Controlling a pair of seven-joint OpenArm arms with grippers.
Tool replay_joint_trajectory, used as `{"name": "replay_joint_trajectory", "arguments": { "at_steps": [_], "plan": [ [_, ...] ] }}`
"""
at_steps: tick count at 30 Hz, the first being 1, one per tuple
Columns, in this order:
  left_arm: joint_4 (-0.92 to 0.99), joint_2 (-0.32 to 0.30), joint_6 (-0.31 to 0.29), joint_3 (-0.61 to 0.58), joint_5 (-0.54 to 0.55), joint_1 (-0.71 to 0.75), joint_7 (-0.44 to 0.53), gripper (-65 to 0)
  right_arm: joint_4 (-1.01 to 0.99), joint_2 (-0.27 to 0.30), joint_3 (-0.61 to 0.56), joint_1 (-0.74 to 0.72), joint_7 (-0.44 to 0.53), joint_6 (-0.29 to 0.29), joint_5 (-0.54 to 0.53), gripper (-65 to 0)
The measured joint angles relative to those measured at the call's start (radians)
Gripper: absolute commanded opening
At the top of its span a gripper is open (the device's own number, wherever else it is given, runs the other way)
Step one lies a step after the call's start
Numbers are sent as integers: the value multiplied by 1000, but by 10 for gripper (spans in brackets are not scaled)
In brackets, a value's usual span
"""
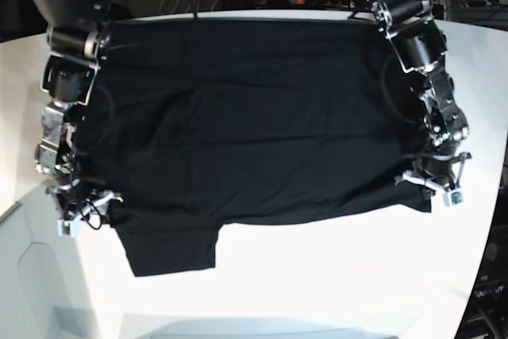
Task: Fold the T-shirt properly
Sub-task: 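Lift the hem corners slightly with both grippers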
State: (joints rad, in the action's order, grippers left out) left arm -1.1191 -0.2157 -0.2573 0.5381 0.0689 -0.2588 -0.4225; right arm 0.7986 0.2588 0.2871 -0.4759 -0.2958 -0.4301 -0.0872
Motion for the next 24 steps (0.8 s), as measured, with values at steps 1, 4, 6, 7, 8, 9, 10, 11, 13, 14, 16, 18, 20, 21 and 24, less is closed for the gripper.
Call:
{"name": "replay_joint_trajectory", "arguments": {
  "at_steps": [1, 4, 6, 7, 8, 9, 10, 11, 13, 14, 16, 18, 20, 21, 24],
  "plan": [
    [0, 0, 0, 0, -1, -2, -1, -650, -42, 6, 1, -16, 2, 0, -3, -311],
    [0, 0, 0, 3, -4, -2, 2, -650, -144, 18, 1, -63, 35, 1, 1, -311],
    [0, 0, 0, -2, -3, -2, 3, -650, -177, 18, 1, -76, 70, 0, 1, -311],
    [0, 0, 0, -1, -4, -2, 2, -650, -188, 19, 1, -77, 80, 0, 0, -311],
    [0, 0, 0, 0, -4, -2, 2, -650, -199, 22, -4, -77, 79, 1, 0, -311],
    [0, 0, 0, 2, -4, -2, 3, -650, -205, 26, -21, -74, 80, 0, 2, -311],
    [0, -1, 0, 3, -4, -2, 3, -650, -204, 27, -36, -68, 90, 1, -3, -311],
    [0, -1, 0, 3, -4, -2, 3, -650, -204, 29, -51, -65, 99, 1, -2, -311],
    [0, 0, 0, 3, -4, -2, 3, -650, -201, 31, -81, -55, 117, 1, -3, -311],
    [0, 0, 0, 3, -4, -2, 3, -650, -201, 31, -91, -48, 136, 3, -4, -311],
    [0, 0, 0, 3, -4, -2, 3, -650, -199, 32, -105, -43, 146, 3, -8, -312],
    [0, 0, 0, 3, -4, -2, 3, -650, -199, 32, -108, -44, 144, 3, -7, -333],
    [0, 0, 0, 3, -4, -2, 3, -650, -199, 32, -109, -44, 143, 3, -8, -398],
    [0, 0, 0, 3, -4, -2, 3, -650, -199, 32, -109, -44, 142, 3, -8, -445],
    [0, 0, 0, 3, -4, -2, 3, -650, -200, 35, -109, -41, 135, 3, -10, -635]
  ]
}}
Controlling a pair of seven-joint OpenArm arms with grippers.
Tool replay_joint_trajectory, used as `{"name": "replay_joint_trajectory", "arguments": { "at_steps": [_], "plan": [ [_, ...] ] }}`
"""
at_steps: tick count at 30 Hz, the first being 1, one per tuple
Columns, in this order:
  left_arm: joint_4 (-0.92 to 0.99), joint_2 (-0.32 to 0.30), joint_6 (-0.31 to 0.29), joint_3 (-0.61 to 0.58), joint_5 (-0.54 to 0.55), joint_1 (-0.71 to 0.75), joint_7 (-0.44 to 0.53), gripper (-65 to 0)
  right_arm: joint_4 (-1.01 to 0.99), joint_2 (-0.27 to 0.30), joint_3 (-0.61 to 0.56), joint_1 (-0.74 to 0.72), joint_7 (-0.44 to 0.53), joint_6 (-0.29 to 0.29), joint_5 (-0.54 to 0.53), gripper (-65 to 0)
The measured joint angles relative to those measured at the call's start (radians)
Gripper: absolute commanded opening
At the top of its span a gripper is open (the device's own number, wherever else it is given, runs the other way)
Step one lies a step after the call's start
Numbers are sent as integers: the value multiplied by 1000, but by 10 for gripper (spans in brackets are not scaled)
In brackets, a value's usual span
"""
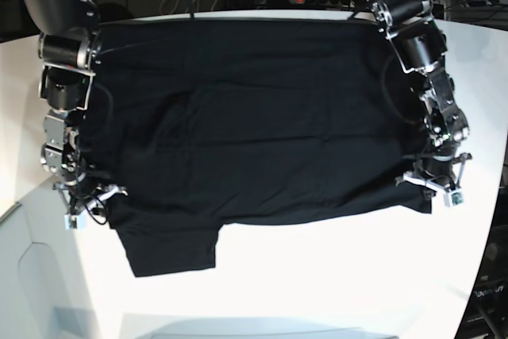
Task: Fold the T-shirt properly
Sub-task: 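Lift the hem corners slightly with both grippers, then carry the held hem with both grippers toward the shirt's collar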
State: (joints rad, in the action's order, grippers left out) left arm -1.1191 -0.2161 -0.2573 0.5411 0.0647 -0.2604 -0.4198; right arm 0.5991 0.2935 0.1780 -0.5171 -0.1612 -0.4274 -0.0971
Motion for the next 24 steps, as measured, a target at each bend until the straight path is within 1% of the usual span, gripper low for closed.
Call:
{"name": "replay_joint_trajectory", "arguments": {
  "at_steps": [1, 9, 11, 16, 19, 24],
  "plan": [
    [0, 0, 0, 0, 0, 0, 0, -650, 0, 0, 0, 0, 1, 0, -7, -650],
    [0, 0, 0, 0, 0, 0, 0, -650, 3, -2, 5, -5, -10, -2, -8, -650],
    [0, 0, 0, 0, 0, 0, 1, -650, 58, -1, 5, 6, -45, -3, 3, -650],
    [-3, 0, 0, 0, 0, 0, 0, -650, 183, 5, 6, 33, -40, -2, 2, -650],
    [-4, 0, 0, 0, 1, 0, 0, -650, 254, 5, 6, 77, -38, -3, 2, -650],
    [-9, 0, 0, 1, 5, 0, -3, -650, 388, -7, 78, 160, -49, -3, 4, -650]
  ]
}}
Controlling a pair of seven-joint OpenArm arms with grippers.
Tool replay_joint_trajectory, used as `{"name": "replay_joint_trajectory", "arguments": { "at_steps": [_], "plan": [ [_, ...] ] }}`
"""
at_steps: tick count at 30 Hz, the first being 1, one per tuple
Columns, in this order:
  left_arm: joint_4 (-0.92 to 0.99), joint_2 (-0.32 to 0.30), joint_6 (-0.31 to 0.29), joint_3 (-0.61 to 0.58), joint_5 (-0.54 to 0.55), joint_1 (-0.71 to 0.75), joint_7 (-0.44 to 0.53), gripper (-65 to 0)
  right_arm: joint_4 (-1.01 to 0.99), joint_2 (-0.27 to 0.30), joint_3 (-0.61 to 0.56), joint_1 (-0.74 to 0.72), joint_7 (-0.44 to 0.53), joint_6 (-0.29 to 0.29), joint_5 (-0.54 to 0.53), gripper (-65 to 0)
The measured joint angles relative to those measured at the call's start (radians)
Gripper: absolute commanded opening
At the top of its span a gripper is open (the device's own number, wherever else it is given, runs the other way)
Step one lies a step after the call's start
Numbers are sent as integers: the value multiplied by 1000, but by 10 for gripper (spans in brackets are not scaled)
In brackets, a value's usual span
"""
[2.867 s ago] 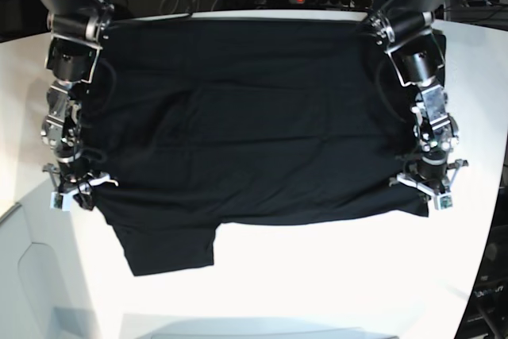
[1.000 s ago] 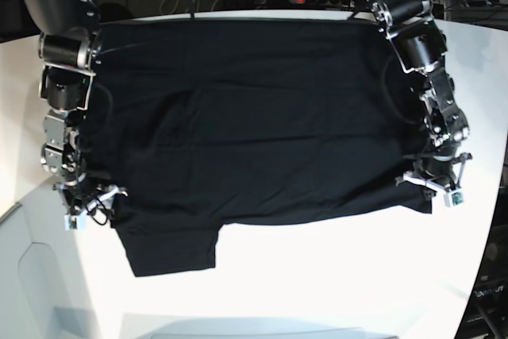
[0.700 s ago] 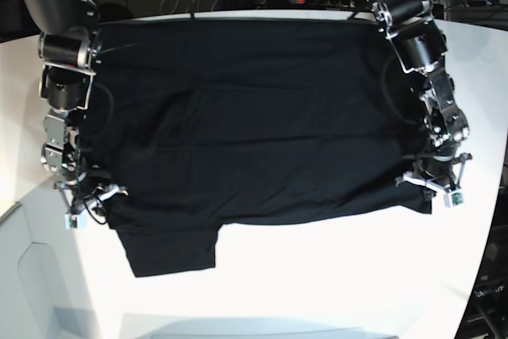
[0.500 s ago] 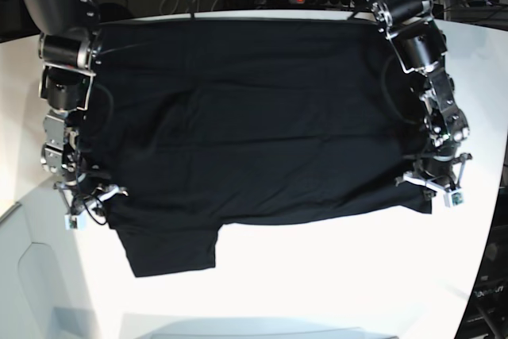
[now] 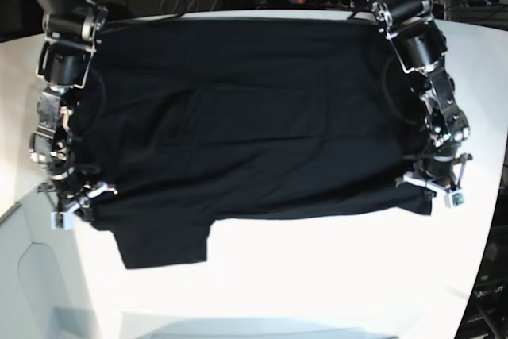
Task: Fold the T-shirt properly
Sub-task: 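Carry the held hem with both grippers toward the shirt's collar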
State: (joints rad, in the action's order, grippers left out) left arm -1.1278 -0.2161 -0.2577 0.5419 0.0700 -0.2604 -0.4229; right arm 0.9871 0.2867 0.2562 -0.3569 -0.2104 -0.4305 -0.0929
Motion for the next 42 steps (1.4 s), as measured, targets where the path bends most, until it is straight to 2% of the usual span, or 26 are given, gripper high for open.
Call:
{"name": "replay_joint_trajectory", "arguments": {
  "at_steps": [5, 10, 14, 22, 24, 26, 31, 33, 37, 42],
  "plan": [
    [0, 0, 0, 0, 3, 3, -3, -650, 98, -16, 60, 61, 4, -1, -5, -650],
    [-27, 2, -1, 0, 2, 10, -11, -650, 212, -19, 70, 160, -3, -3, 0, -650],
    [-113, 0, -3, 0, 2, 49, -7, -650, 306, -40, 69, 212, 12, -3, -9, -650],
    [-216, 0, -5, 0, 4, 160, -5, -650, 424, -43, 69, 313, 11, -8, -5, -650],
    [-236, 1, -3, 1, 2, 198, -8, -650, 445, -40, 71, 338, 13, -43, -4, -650],
    [-270, 8, -5, 25, 5, 236, -8, -650, 461, -44, 98, 366, 11, -120, -5, -650],
    [-314, 13, -4, 77, 8, 300, -8, -650, 468, -84, 188, 391, 13, -226, 6, -650],
    [-315, 12, -5, 90, 53, 331, -5, -650, 470, -83, 211, 406, 14, -246, 6, -650],
    [-314, 9, -6, 130, 159, 369, -7, -650, 471, -84, 230, 430, 12, -253, 8, -650],
    [-351, 12, -8, 172, 239, 430, -8, -650, 489, -87, 263, 439, 10, -254, 7, -650]
  ]
}}
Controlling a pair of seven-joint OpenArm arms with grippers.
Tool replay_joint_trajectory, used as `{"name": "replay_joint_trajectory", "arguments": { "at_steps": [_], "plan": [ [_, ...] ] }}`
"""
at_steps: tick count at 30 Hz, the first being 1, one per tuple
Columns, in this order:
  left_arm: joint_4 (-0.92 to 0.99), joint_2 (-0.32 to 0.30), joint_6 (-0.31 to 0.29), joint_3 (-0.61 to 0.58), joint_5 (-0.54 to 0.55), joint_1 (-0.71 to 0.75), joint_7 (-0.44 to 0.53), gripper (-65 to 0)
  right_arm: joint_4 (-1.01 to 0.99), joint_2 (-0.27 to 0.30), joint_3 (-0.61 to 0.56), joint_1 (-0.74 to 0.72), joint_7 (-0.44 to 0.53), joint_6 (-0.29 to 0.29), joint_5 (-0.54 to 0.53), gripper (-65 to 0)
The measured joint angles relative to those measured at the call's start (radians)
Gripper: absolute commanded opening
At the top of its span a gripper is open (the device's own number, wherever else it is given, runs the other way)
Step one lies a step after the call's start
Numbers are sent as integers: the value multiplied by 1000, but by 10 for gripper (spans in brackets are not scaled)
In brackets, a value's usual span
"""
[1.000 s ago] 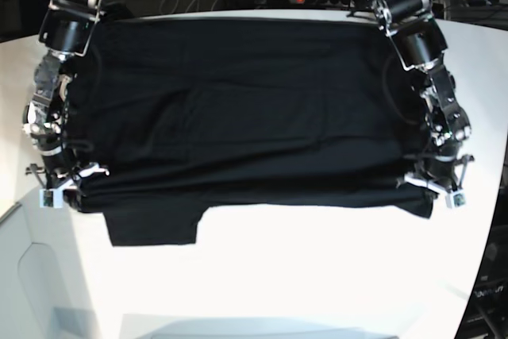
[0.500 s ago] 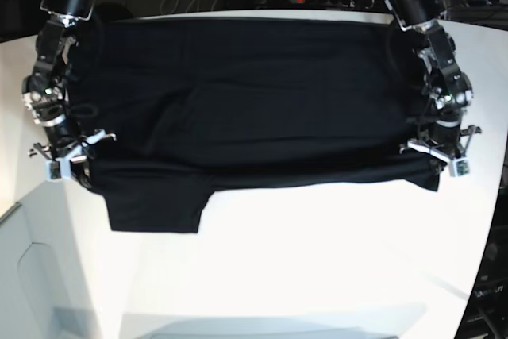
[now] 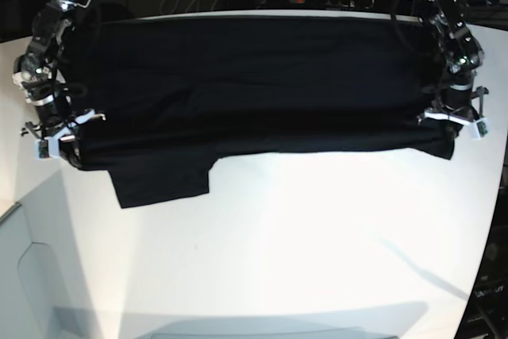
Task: Fold the T-shirt properly
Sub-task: 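Carry the held hem with both grippers toward the shirt's collar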
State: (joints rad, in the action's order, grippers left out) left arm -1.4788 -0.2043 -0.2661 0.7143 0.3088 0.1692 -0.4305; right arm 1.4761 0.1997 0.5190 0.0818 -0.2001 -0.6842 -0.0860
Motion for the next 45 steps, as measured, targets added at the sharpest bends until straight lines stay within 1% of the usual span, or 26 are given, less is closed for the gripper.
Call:
{"name": "replay_joint_trajectory", "arguments": {
  "at_steps": [3, 9, 11, 14, 15, 16, 18, 20, 21, 23, 25, 27, 30, 32, 34, 37, 41, 45],
  "plan": [
    [-13, 0, 1, 17, 23, 32, 0, -650, 28, 3, 6, 28, 4, -4, -3, -650],
    [-7, 2, 1, 15, 26, 50, 4, -650, 23, -7, 7, 35, 5, -4, 0, -650],
    [10, 14, 2, 15, 26, 50, 6, -650, 18, -18, 6, 50, 6, -4, 0, -650],
    [52, 28, 5, 13, 18, 49, -2, -649, 11, -21, 6, 66, -6, -4, 3, -650],
    [60, 29, 5, 13, 18, 49, -3, -647, 10, -20, 6, 66, -6, -4, 3, -644],
    [66, 29, 5, 13, 19, 49, 1, -635, 10, -20, 5, 63, -6, -4, 3, -620],
    [70, 27, 5, 13, 19, 48, 1, -574, 11, -16, -18, 60, -5, -4, 3, -549],
    [71, 27, 5, 13, 20, 46, 2, -479, 11, -20, -20, 61, 0, -4, 3, -477],
    [70, 27, 5, 13, 22, 46, 2, -437, 11, -19, -16, 63, -2, -4, 3, -454],
    [66, 28, 5, 16, 22, 48, 1, -368, 13, -18, -10, 63, 1, -4, 3, -427],
    [35, 32, 8, 18, 21, 54, 0, -331, 18, -17, -10, 63, 2, -4, 3, -426],
    [-5, 32, 9, 21, 24, 55, 2, -329, 38, -20, -10, 63, -2, -4, 4, -426],
    [-60, 34, 8, 61, 26, 49, 9, -329, 85, -26, -9, 62, 3, -3, 2, -426],
    [-61, 24, 9, 77, 26, 44, 12, -329, 109, -50, -7, 60, 4, -3, 0, -425],
    [-60, 22, 9, 73, 21, 37, 7, -329, 119, -62, -11, 63, -3, -4, 3, -425],
    [-32, 12, 8, 62, 17, -1, 4, -329, 128, -61, -14, 63, -5, -4, 3, -425],
    [51, -30, 8, 2, 18, -42, 8, -329, 127, -58, -15, 63, -6, -4, 3, -425],
    [97, -34, 8, -9, 14, -39, -1, -329, 127, -59, -15, 63, -5, -4, 3, -425]
  ]
}}
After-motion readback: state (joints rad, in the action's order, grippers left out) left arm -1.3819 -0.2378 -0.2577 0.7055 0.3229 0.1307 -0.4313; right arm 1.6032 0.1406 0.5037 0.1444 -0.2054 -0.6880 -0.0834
